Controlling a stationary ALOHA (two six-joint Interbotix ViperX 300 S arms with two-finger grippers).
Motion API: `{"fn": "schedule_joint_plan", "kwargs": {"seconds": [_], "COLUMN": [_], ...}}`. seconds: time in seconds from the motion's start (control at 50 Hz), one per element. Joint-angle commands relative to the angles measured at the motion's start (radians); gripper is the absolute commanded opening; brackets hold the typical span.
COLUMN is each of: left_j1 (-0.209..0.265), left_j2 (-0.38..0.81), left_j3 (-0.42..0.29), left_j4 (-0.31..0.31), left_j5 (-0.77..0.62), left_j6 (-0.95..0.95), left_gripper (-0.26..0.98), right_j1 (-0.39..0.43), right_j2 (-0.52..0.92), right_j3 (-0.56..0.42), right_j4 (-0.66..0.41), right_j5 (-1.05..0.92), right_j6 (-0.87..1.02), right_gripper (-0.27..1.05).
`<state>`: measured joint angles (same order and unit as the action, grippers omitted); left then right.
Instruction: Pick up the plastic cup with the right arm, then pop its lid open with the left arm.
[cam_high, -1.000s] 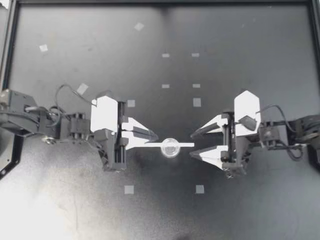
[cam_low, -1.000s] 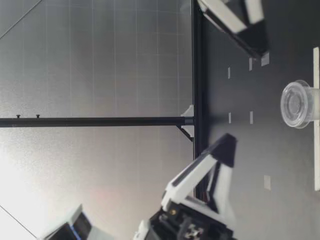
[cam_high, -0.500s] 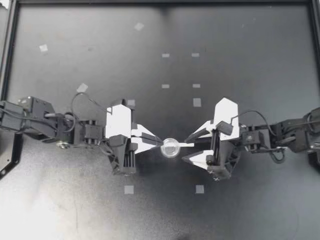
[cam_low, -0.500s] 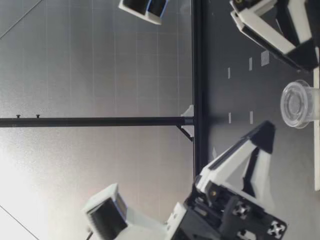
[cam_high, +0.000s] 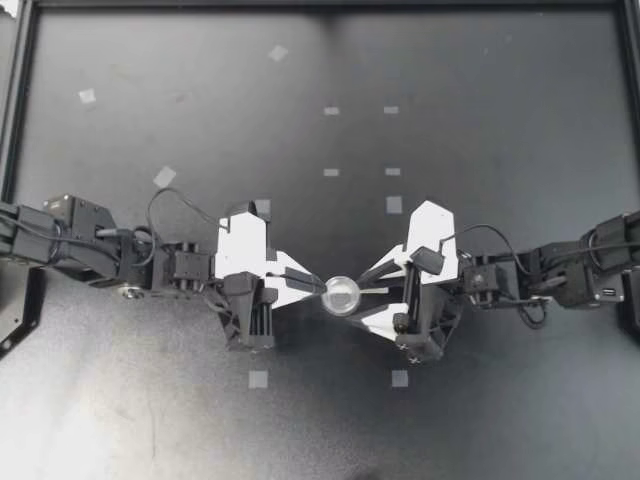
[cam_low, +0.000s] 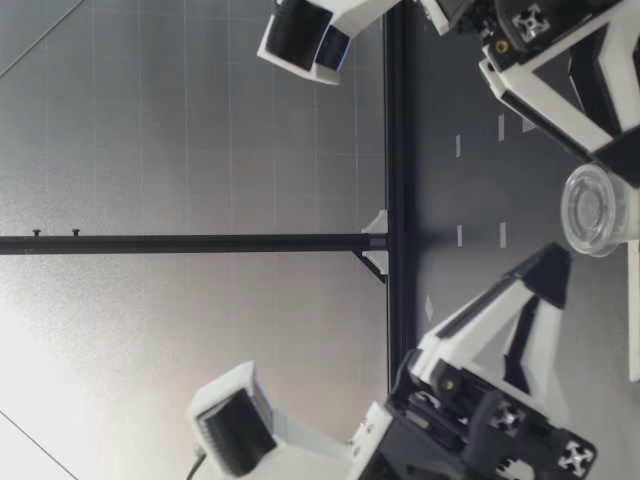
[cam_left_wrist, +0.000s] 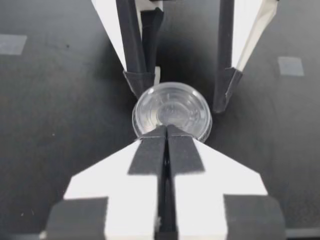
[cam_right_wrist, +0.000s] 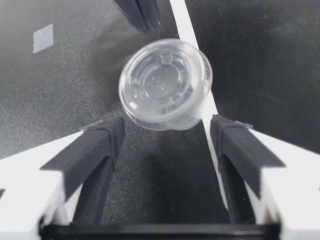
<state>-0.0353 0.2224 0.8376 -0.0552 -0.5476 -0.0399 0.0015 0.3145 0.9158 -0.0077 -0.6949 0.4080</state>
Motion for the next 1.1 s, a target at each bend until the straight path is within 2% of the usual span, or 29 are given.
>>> {"fn": "schedule_joint_plan", "kwargs": {"seconds": [0.0, 0.68, 1.08], "left_j1": [-0.002, -0.002, -0.002], "left_j2": [-0.008, 0.035, 0.037], "left_j3": [-0.018, -0.038, -0.038], "left_j4": [0.002, 0.002, 0.002], "left_j5": [-0.011, -0.009, -0.009], "left_j6": [-0.002, -0.002, -0.002], "left_gripper": [-0.04, -0.04, -0.04], "right_j1": [0.0, 0.0, 0.002], "right_j2": [-0.008, 0.011, 0.021], "right_j3": [-0.017, -0.051, -0.091], "right_j4": [-0.002, -0.032, -0.067], "right_j5": [-0.006, 0.003, 0.124], "right_j6": [-0.002, -0.005, -0.003], "right_gripper": [0.69, 0.68, 0.64]}}
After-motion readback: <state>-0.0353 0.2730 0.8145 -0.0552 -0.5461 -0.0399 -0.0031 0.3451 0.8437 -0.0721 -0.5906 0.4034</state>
